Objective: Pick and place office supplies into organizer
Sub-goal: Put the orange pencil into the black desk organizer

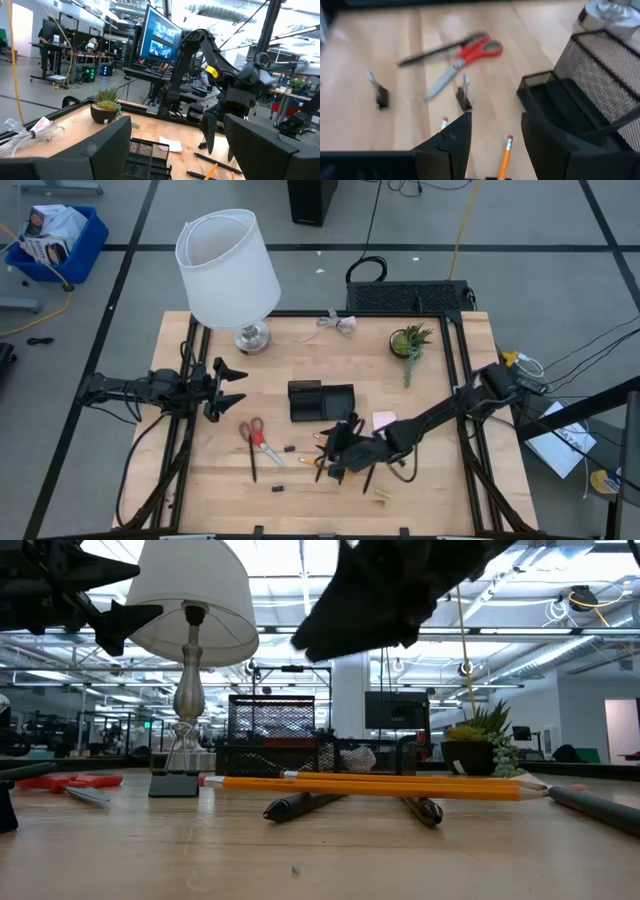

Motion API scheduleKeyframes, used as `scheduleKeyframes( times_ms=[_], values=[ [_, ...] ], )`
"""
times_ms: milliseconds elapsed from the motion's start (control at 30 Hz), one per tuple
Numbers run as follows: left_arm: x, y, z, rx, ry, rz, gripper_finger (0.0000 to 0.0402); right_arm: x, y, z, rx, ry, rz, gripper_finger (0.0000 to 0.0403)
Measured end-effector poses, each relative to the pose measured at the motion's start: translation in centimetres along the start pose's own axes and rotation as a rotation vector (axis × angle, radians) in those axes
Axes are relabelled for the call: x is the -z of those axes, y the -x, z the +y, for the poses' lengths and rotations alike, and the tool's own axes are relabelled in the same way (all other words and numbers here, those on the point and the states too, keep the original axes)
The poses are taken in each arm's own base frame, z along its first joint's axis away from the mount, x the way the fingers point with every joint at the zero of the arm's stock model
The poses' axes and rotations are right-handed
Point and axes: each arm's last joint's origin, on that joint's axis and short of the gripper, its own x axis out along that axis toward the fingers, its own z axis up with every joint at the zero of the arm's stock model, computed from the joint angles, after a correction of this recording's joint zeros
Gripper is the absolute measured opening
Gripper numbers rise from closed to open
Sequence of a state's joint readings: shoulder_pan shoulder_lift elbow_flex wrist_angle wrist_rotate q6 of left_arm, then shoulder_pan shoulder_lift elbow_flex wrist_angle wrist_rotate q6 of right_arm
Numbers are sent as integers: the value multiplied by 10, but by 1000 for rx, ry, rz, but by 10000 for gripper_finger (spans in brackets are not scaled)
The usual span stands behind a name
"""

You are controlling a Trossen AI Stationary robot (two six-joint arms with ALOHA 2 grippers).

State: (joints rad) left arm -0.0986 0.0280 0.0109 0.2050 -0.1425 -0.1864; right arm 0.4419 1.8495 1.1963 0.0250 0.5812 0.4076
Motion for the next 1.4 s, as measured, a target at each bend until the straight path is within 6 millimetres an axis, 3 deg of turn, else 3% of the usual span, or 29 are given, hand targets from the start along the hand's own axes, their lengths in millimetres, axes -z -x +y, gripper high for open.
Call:
scheduleKeyframes(
  times_ms=[267, 667, 1067, 1400],
  values=[
    [0, 0, 0, 1, 0, -2, 319, 3, -15, 5, 79, -24, 97, 167],
    [-10, 0, -1, 5, 38, -105, 319, 11, -22, -9, 149, -16, 190, 152],
    [-9, 0, -1, 3, 37, -94, 319, 18, -41, -2, 48, -18, 164, 150],
    [-7, 0, -1, -1, 34, -73, 319, 36, -60, -5, 30, -10, 232, 152]
  ],
)
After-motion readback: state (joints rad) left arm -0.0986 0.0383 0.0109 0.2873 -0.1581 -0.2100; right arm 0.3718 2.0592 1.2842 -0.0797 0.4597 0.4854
